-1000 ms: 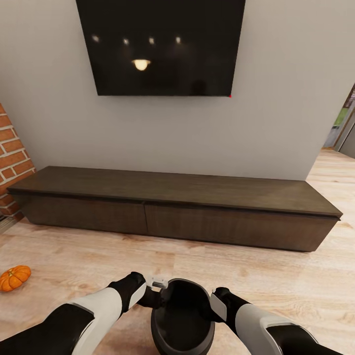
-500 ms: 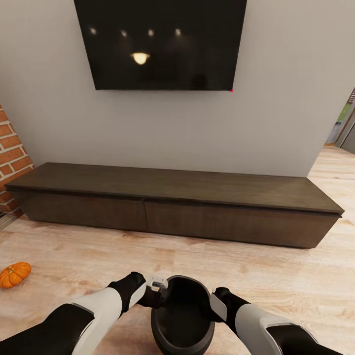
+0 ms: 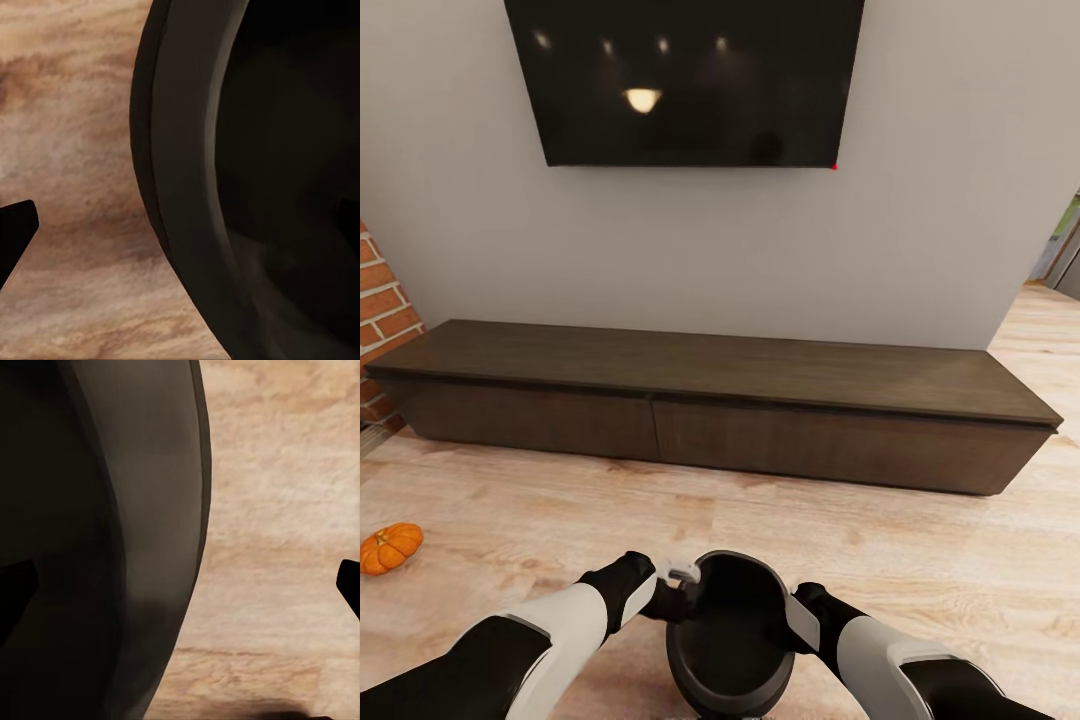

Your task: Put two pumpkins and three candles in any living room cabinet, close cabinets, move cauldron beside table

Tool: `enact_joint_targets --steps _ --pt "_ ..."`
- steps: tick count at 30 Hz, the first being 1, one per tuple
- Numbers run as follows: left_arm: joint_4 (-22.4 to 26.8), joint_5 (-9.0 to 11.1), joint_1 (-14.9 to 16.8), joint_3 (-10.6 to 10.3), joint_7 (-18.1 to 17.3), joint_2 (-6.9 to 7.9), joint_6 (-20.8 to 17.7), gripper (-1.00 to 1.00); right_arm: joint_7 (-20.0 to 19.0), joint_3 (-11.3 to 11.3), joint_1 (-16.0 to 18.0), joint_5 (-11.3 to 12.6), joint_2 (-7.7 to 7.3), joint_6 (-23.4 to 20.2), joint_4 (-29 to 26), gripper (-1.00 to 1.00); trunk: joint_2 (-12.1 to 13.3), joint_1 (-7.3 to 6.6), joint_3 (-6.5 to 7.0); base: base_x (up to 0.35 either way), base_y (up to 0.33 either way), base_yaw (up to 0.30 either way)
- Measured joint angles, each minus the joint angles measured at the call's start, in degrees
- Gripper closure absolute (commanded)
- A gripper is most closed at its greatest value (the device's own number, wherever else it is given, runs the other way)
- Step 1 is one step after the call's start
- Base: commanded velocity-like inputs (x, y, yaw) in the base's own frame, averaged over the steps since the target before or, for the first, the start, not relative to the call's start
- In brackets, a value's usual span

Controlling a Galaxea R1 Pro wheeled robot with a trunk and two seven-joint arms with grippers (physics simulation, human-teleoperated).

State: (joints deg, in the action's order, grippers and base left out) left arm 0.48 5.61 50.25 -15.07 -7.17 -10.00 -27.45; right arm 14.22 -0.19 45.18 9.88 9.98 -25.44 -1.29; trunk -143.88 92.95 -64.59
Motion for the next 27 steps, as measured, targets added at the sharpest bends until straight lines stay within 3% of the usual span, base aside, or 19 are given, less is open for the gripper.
enact_joint_targets --steps 6,22,23,27 --pt "-0.01 0.02 0.0 0.0 2.71 0.0 0.86 -1.0 0.0 0.0 0.0 0.0 0.0 0.0 0.0 -1.0 0.0 0.0 0.0 0.0 0.0 0.0" --pt "-0.01 0.04 0.0 0.01 3.63 0.0 1.07 -1.0 0.31 0.01 0.0 0.0 0.0 -0.26 -0.05 -1.0 0.0 0.0 0.0 0.0 0.0 0.0" --pt "-0.01 0.04 0.0 0.01 3.63 0.0 1.08 -1.0 0.33 0.01 0.0 0.0 0.0 -0.26 -0.04 1.0 0.0 0.0 0.0 0.0 0.0 0.0" --pt "-0.01 0.04 0.0 0.0 3.63 0.0 1.1 -1.0 0.35 -0.6 0.0 0.37 0.0 -0.17 -0.05 1.0 0.0 0.0 0.0 0.0 0.0 0.0"
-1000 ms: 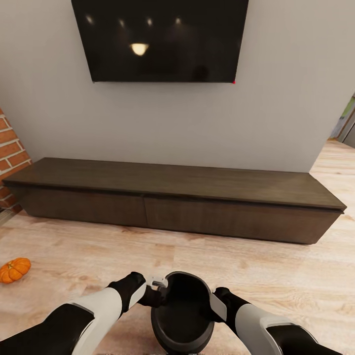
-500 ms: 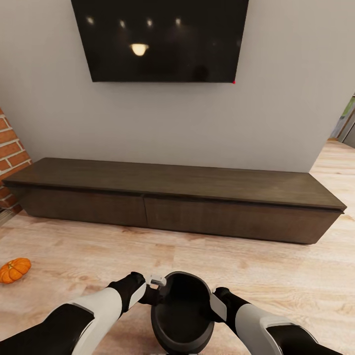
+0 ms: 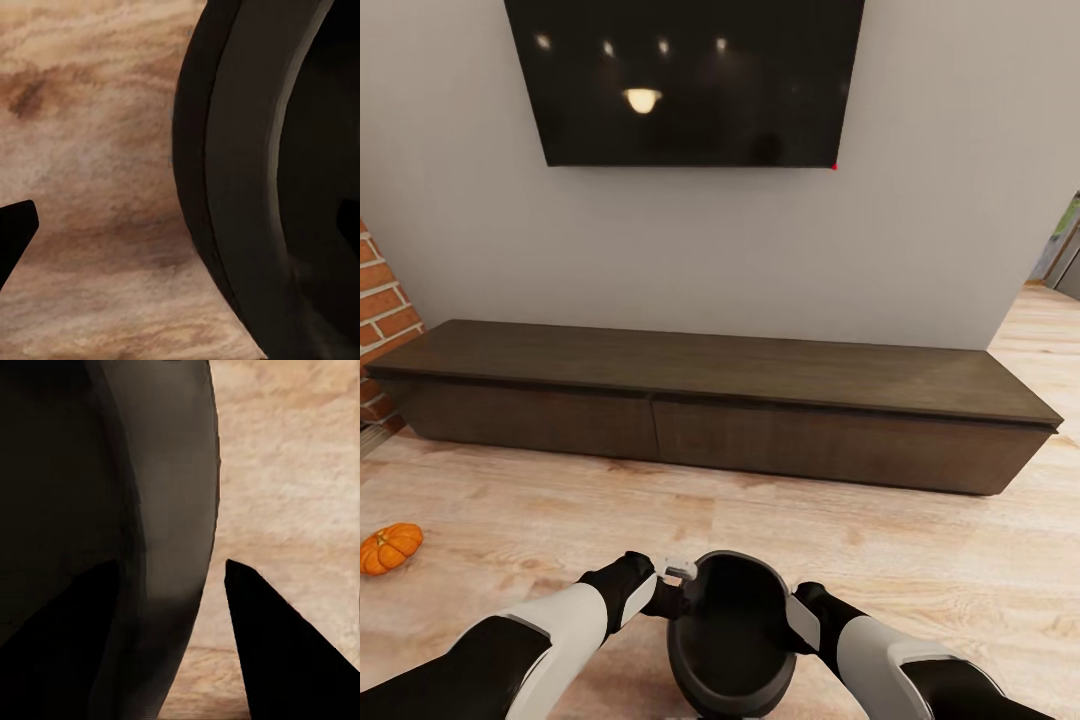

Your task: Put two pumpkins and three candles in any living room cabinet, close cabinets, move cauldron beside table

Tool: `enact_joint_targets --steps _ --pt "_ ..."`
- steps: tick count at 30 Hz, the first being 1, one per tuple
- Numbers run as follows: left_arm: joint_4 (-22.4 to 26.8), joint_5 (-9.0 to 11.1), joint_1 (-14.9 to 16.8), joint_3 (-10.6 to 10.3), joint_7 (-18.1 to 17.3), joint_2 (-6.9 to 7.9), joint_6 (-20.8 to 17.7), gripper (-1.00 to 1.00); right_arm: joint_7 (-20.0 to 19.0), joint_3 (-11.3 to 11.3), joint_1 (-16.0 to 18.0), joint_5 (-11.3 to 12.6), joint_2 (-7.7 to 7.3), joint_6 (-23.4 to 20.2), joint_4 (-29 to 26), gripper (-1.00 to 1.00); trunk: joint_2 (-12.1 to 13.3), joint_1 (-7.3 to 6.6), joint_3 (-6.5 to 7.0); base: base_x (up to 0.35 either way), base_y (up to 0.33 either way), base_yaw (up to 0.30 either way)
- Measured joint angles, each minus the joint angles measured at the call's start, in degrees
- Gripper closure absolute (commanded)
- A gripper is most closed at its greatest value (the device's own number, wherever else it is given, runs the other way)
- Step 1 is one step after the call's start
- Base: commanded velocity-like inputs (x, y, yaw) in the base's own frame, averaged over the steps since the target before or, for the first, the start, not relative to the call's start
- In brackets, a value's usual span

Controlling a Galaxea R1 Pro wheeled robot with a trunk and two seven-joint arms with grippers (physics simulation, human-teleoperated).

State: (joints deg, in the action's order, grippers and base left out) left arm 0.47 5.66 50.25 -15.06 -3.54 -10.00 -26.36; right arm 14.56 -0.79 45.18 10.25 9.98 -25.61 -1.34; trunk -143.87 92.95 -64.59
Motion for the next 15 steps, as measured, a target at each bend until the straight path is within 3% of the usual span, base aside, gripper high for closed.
enact_joint_targets --steps 2,15 --pt "0.01 0.0 -0.01 0.0 0.01 0.0 0.0 -1.0 0.23 1.42 0.04 -1.52 -0.01 -0.31 0.03 1.0 -0.01 -0.01 0.01 0.0 0.0 0.0" --pt "0.01 0.0 -0.01 0.0 0.02 0.0 0.0 -1.0 0.25 1.34 0.03 -1.27 -0.01 -0.21 -0.01 1.0 0.0 -0.01 0.01 0.0 0.0 0.0"
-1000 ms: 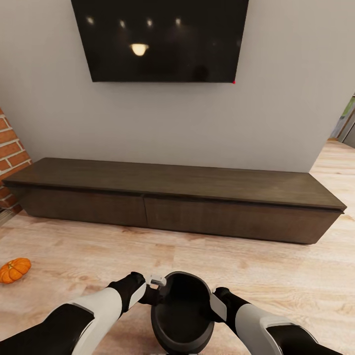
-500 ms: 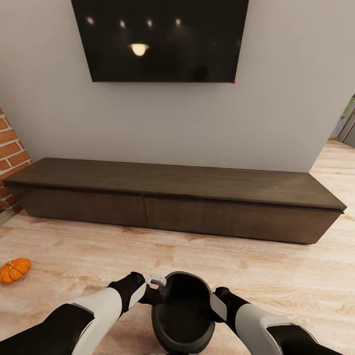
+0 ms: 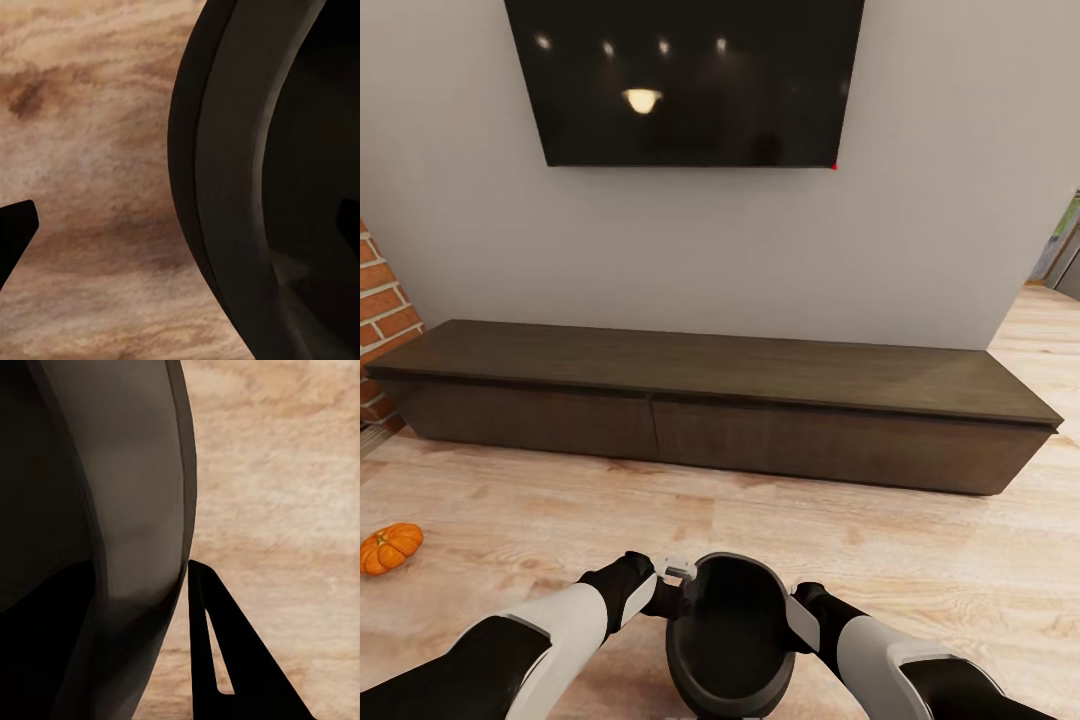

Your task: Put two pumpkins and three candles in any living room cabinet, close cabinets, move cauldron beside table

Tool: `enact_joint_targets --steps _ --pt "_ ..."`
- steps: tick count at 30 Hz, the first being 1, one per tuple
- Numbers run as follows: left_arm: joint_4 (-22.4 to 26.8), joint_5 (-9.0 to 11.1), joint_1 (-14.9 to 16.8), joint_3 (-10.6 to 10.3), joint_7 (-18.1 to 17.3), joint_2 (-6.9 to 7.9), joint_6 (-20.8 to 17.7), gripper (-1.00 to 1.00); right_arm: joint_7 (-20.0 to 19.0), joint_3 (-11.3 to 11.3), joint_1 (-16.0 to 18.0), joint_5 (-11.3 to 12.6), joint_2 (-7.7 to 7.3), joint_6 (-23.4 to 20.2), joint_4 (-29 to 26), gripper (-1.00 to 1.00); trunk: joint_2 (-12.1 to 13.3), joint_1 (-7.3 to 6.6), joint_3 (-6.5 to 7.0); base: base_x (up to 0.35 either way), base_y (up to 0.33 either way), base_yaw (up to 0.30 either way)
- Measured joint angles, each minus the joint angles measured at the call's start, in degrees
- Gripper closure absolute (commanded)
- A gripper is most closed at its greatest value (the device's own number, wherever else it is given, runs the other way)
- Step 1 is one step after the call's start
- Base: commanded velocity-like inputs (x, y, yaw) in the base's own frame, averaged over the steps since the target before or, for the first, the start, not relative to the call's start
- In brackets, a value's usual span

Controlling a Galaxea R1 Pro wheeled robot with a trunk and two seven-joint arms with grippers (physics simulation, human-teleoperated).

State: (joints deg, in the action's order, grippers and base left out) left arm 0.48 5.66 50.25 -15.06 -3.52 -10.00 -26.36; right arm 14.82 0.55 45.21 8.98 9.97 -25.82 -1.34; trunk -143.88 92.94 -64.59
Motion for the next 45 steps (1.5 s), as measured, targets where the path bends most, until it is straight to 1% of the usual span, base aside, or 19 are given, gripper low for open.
enact_joint_targets --steps 11,12,14,15,17,28,31,36,45 --pt "0.0 0.0 0.0 0.0 0.07 0.0 0.0 -1.0 0.04 0.18 0.0 0.25 0.0 0.03 0.03 1.0 0.0 0.0 0.0 0.0 0.0 0.0" --pt "0.0 0.0 0.0 0.0 0.07 0.0 0.0 1.0 0.04 0.18 0.0 0.24 0.0 0.03 0.03 1.0 0.0 0.0 0.0 0.0 0.0 0.0" --pt "0.0 0.01 0.0 0.0 0.07 0.0 0.0 1.0 0.04 0.18 0.0 0.25 0.0 0.02 0.03 1.0 0.0 0.0 0.0 0.0 0.0 0.0" --pt "-0.01 0.45 -0.01 0.63 0.02 0.0 -0.02 1.0 0.04 0.11 0.0 0.24 0.0 0.03 0.03 1.0 0.0 0.0 0.0 0.0 0.0 0.0" --pt "-0.02 0.68 -0.01 0.89 -0.01 0.0 -0.05 1.0 0.04 0.04 0.0 0.19 0.0 0.02 0.02 1.0 0.0 0.0 0.0 0.0 0.0 0.0" --pt "-0.01 1.02 -0.01 1.16 0.11 0.0 -0.07 1.0 0.04 -0.13 0.0 0.07 0.0 0.0 0.0 1.0 0.0 0.0 0.0 0.0 0.0 0.0" --pt "-0.02 1.06 0.0 0.95 0.28 0.0 -0.06 1.0 0.04 -0.15 -0.01 0.06 0.0 0.01 0.0 1.0 0.0 0.0 0.0 0.0 0.0 0.0" --pt "-0.05 2.7 -0.03 1.03 0.3 0.0 -0.07 1.0 0.04 -0.33 0.0 -0.09 0.0 -0.02 -0.02 1.0 0.0 0.0 -0.01 0.0 0.0 0.0" --pt "-0.04 3.58 -0.04 1.79 0.2 0.0 -0.12 1.0 0.03 -0.61 0.0 -0.29 0.0 -0.04 -0.04 1.0 0.0 0.0 -0.01 0.0 0.0 0.0"
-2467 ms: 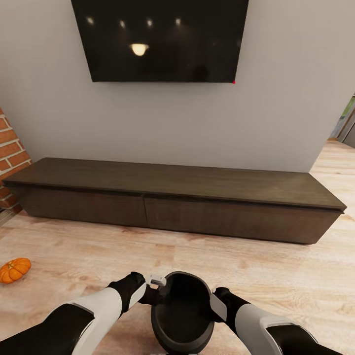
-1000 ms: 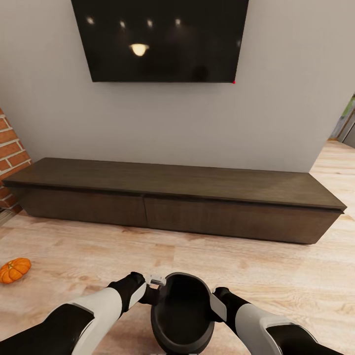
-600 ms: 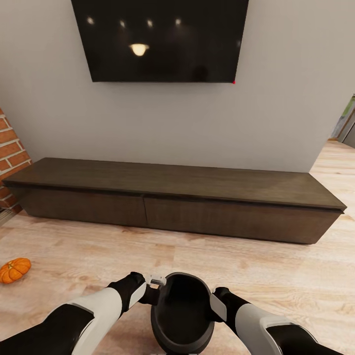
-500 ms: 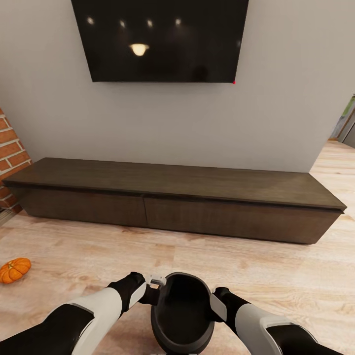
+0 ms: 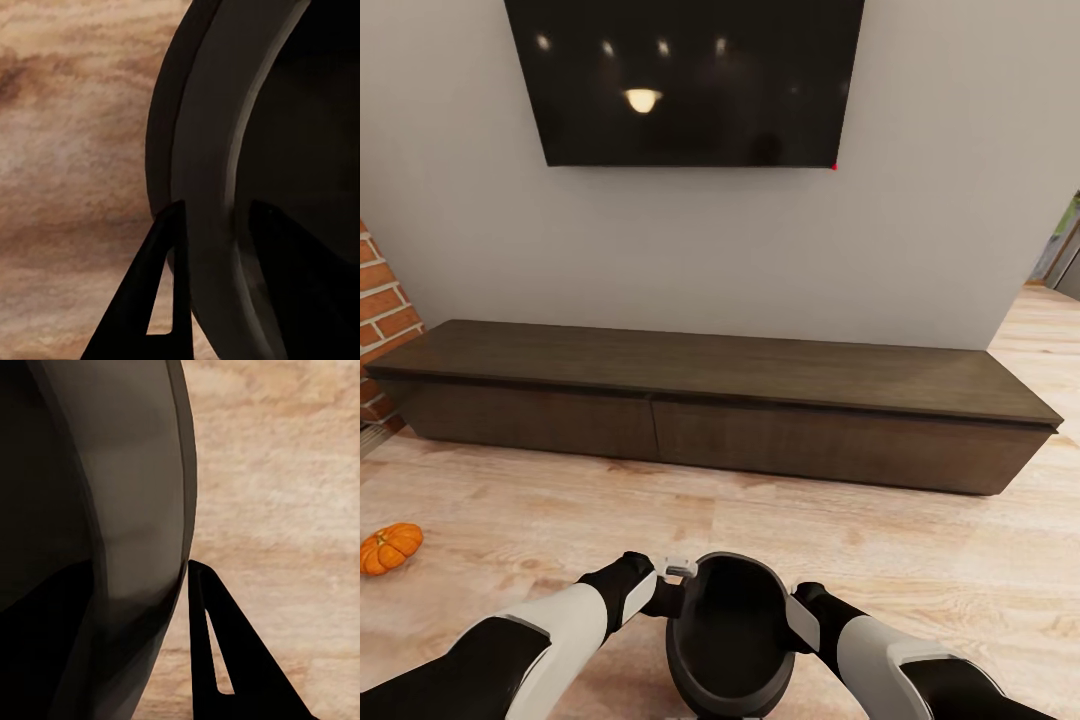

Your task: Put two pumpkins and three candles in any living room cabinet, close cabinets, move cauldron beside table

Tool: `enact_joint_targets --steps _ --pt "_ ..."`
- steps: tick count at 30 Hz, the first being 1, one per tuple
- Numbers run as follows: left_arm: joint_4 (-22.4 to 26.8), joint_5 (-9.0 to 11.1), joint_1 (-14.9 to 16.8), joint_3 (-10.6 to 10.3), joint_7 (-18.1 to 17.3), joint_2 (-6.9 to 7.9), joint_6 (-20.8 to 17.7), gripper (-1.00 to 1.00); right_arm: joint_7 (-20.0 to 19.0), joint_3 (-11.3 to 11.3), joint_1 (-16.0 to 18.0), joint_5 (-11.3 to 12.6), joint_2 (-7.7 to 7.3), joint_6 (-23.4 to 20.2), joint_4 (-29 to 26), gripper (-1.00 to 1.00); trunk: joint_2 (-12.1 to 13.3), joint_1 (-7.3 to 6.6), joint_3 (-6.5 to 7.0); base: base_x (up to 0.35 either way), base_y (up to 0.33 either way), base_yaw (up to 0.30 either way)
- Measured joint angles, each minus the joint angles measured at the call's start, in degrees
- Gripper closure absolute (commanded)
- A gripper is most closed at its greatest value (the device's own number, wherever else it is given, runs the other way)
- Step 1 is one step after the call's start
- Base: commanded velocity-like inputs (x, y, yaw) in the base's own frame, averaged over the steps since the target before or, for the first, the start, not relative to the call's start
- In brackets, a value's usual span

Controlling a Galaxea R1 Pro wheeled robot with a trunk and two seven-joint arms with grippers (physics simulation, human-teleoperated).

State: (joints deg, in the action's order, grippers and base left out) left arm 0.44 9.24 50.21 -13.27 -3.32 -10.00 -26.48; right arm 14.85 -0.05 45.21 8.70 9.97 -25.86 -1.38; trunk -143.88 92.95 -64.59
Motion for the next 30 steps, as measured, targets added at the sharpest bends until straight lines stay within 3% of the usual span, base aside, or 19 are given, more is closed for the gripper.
enact_joint_targets --steps 30 --pt "-0.02 -0.08 0.02 -0.12 0.04 0.0 -0.03 1.0 -0.15 -0.55 -0.04 -0.37 -0.01 -0.23 -0.01 1.0 0.37 -0.69 5.98 0.0 0.0 0.0"
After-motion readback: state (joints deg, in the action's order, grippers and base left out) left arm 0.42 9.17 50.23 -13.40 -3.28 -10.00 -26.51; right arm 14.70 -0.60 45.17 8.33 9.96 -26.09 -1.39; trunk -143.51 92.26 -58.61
